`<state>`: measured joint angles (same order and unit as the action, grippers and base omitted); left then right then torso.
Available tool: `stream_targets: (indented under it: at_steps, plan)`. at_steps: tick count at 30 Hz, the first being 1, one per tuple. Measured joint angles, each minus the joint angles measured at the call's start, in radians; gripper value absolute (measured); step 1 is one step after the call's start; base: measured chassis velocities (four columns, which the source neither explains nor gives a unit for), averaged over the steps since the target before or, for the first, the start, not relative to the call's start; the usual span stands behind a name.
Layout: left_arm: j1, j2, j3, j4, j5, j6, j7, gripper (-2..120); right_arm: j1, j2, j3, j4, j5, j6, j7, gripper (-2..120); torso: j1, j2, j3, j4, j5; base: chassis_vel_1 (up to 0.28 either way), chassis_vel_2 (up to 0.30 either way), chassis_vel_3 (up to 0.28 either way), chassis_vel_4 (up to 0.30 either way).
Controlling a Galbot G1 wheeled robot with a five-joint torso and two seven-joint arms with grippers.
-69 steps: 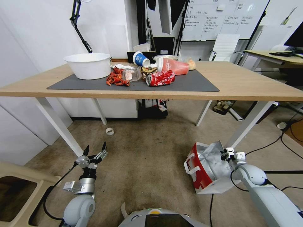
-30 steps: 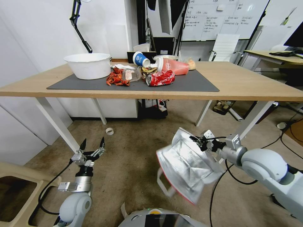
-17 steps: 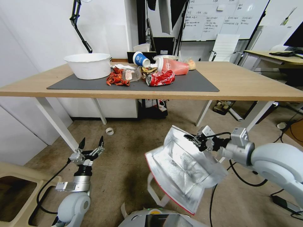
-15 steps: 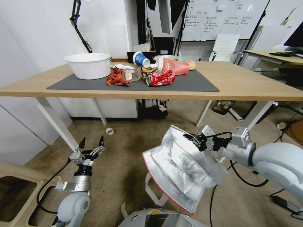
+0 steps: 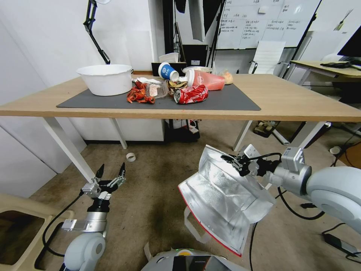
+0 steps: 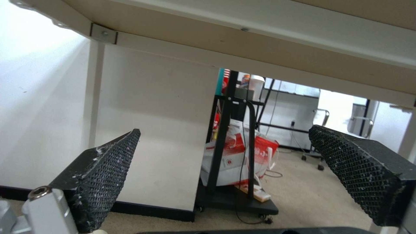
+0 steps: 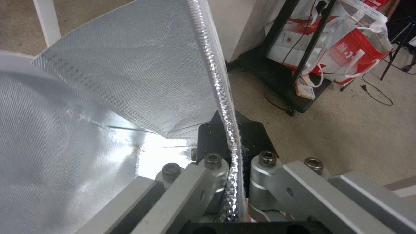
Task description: Pick up the food delivery bag from the floor and place it on the table.
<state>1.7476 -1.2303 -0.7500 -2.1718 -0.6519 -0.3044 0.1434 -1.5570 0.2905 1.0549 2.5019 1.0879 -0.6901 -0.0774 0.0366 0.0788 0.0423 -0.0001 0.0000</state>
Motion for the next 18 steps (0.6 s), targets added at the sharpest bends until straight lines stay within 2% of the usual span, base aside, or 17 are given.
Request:
stream_targets:
  at_steps: [9, 18]
  plan:
    - [0.009, 0.004, -0.001, -0.009, 0.007, 0.014, 0.001, 100, 0.005, -0.044, 0.039, -0.001, 0.036, 0.002, -0.024, 0, 0.005, 0.043, 0.039, 0.0001, -0.0001, 0.0, 0.0, 0.0, 0.0]
    - [0.004, 0.005, -0.001, -0.012, 0.008, 0.031, 0.001, 100, 0.011, -0.086, 0.046, -0.001, 0.064, 0.011, -0.057, 0, 0.011, 0.072, 0.061, 0.0, 0.0, 0.0, 0.0, 0.0, 0.0]
